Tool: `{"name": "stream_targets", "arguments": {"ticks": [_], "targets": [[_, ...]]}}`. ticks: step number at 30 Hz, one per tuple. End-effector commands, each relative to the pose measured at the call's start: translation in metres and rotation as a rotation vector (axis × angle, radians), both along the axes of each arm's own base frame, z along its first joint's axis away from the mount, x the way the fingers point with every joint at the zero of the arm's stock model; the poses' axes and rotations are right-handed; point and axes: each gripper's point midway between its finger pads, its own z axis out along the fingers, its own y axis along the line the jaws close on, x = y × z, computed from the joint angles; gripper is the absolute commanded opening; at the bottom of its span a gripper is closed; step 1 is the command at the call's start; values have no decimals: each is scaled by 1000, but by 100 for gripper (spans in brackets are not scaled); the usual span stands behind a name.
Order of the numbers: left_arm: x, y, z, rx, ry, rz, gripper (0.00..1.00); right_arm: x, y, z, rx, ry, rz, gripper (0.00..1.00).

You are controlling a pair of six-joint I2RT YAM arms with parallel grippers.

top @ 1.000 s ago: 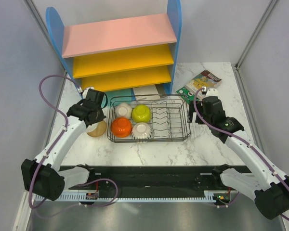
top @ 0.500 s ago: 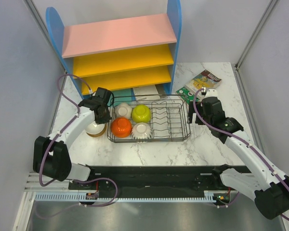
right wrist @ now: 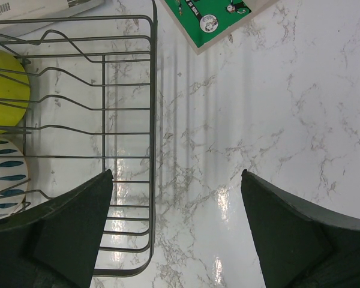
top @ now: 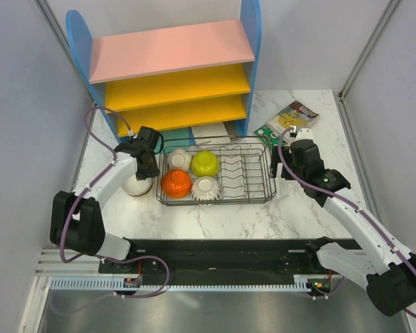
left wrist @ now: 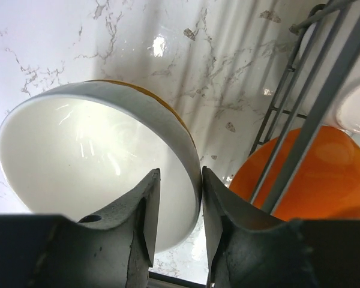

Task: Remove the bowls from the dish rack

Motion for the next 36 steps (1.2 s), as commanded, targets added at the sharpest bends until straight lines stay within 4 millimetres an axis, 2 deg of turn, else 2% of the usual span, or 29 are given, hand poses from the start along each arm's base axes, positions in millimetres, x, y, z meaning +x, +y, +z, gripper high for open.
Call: {"name": "stream_targets", "arguments": {"ticks": [1, 8, 14, 18, 21, 22, 24, 27, 28, 32, 36], "targets": [[1, 0, -7, 8, 5, -24, 41, 3, 1, 3, 9, -18, -7, 95], [5, 4, 8, 24, -44, -24, 48, 3, 2, 3, 10, -16, -5, 95], [8, 3, 24, 17, -82, -26, 49, 3, 1, 3, 11, -14, -6, 95], [13, 2, 54, -13, -173, -16, 49, 3, 2, 3, 9, -13, -5, 95], [15, -2, 89, -57, -284, -20, 49, 3, 2, 1, 12, -8, -3, 96], [18, -7, 108, -93, -358, -47, 49, 3, 3, 1, 13, -7, -2, 95], [20, -15, 122, -136, -427, -77, 50, 3, 6, -3, 26, 5, 0, 95], [23, -37, 142, -237, -519, -161, 51, 4, 12, -5, 53, 16, 7, 95], [25, -56, 151, -316, -550, -233, 51, 4, 13, -3, 64, 13, 8, 94], [19, -99, 145, -411, -526, -376, 53, 3, 28, 2, 100, 19, 90, 94], [20, -128, 126, -391, -469, -460, 55, 4, 36, 10, 118, 10, 137, 93]]}}
